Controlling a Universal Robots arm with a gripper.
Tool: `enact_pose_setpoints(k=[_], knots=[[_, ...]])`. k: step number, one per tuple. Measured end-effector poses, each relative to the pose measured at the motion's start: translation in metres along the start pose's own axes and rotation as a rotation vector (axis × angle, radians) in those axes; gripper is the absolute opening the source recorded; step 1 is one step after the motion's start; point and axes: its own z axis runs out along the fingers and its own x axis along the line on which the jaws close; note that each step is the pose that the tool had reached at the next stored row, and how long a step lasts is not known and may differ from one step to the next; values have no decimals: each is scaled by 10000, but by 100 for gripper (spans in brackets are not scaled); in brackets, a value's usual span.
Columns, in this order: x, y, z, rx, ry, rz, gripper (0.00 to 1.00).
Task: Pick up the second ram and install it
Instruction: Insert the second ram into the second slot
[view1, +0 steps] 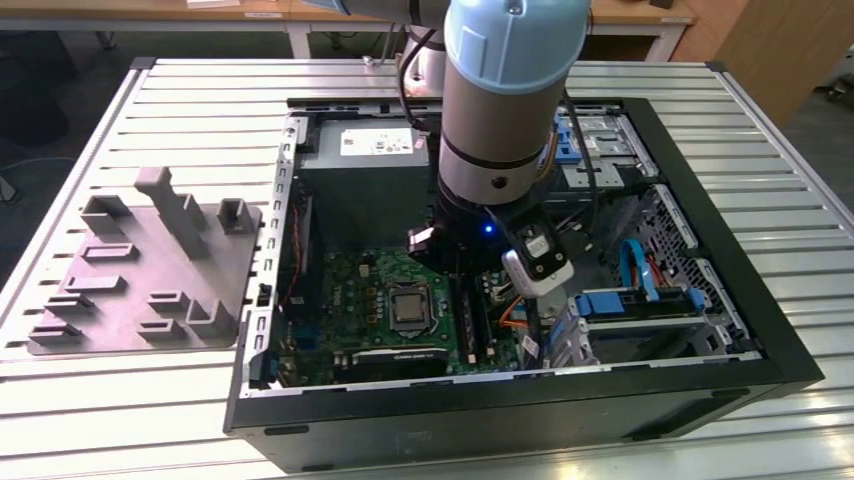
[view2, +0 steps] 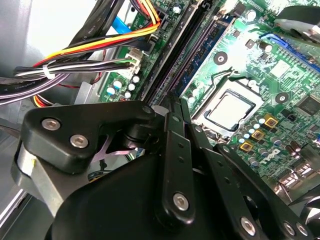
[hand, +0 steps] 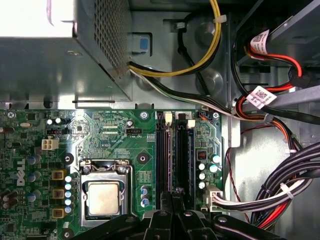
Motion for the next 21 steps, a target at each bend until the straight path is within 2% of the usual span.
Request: enact_pose_setpoints(k=[21], knots=[[0,-1,-10,-36,-12,17,11]])
